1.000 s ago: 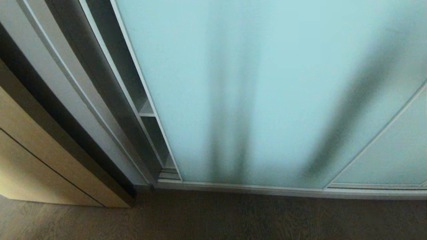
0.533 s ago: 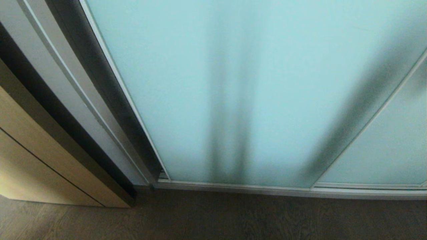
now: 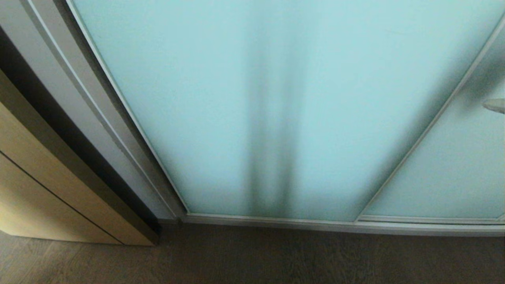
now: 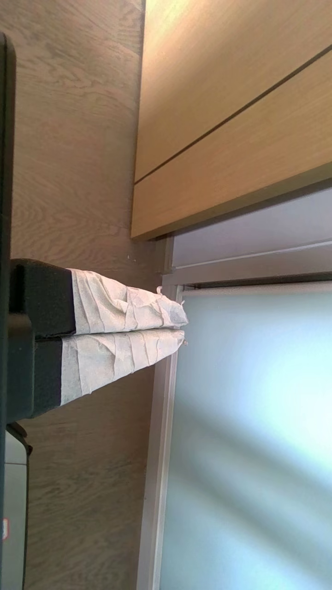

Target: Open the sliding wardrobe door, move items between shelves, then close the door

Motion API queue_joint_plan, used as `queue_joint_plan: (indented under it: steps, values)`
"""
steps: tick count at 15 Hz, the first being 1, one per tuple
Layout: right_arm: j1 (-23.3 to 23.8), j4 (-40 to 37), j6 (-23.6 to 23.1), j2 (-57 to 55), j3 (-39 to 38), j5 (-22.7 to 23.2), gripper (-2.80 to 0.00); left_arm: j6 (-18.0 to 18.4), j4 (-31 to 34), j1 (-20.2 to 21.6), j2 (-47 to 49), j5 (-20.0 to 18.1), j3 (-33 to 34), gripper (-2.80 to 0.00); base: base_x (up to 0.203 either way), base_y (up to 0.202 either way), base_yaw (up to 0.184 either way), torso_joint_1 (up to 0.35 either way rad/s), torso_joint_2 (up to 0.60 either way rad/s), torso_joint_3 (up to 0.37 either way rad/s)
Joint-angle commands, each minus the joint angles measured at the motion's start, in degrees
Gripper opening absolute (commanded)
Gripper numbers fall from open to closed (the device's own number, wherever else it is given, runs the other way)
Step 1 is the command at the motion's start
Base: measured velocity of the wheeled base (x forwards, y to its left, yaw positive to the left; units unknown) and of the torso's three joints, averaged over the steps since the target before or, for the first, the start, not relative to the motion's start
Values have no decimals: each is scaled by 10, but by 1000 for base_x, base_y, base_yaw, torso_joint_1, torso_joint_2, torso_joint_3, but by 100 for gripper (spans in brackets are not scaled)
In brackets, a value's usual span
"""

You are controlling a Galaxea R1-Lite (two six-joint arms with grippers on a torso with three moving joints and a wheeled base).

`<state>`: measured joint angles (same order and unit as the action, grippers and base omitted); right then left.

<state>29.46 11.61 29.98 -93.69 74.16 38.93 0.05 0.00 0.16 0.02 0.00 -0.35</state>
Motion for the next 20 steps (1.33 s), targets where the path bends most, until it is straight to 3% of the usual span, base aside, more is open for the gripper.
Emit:
queue_joint_plan:
  steps: [1,8,13,18,20]
  values:
    - [-48,4,2,-20,3,-69,-280,0,0,0,1,0,0,-280,0,0,0,0,0,0]
    - [-104,4,2,-38,5,-98,-280,0,0,0,1,0,0,-280,0,0,0,0,0,0]
    - [-112,4,2,-42,3,-115,-280,0,0,0,1,0,0,-280,0,0,0,0,0,0]
    - [-93,2,-10,94,-61,-118,-280,0,0,0,1,0,0,-280,0,0,0,0,0,0]
    - [-97,-7,-63,181,-99,-134,-280,0,0,0,1,0,0,-280,0,0,0,0,0,0]
